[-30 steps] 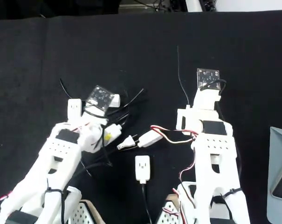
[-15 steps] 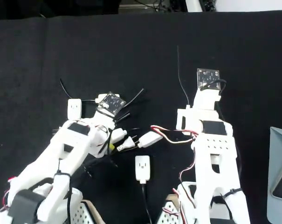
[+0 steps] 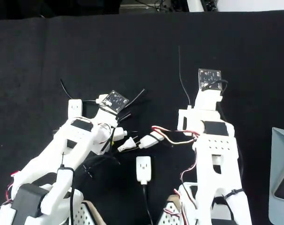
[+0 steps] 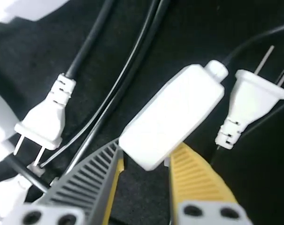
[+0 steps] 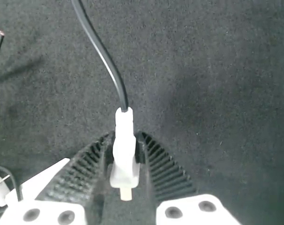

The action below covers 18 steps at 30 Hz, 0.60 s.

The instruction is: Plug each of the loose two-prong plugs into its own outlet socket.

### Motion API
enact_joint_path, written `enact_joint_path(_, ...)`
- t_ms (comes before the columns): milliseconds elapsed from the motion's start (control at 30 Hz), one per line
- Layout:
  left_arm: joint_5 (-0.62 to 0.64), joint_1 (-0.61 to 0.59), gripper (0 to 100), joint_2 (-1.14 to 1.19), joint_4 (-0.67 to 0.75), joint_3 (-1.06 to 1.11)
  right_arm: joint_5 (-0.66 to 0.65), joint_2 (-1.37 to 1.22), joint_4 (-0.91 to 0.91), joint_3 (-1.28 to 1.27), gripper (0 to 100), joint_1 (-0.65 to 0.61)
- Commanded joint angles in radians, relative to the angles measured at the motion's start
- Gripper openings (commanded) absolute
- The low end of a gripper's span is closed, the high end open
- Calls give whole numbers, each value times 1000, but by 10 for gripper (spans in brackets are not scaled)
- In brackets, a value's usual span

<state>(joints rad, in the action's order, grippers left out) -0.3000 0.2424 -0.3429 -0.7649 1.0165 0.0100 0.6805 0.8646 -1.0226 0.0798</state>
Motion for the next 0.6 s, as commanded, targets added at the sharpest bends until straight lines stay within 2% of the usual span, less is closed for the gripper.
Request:
enact_joint_path(0, -9, -2, 146, -8, -9, -59, 5, 24, -17, 5, 13, 8)
enact_joint_path(100, -9, -1, 165, -78, -86, -61, 5, 24, -17, 5, 13, 8)
enact_joint_path(233, -3, -8, 284, -279, -213, -56, 5, 22, -38, 4, 13, 8)
enact_joint_path(333, -8, -13, 298, -434, -256, -56, 5, 19, -43, 2, 13, 8)
enact_joint_path(433, -11, -5, 302, -502, -250, -39, 5, 19, -43, 2, 13, 8)
enact_joint_path(567, -21, -12, 302, -411, -164, -35, 5, 19, -43, 2, 13, 8)
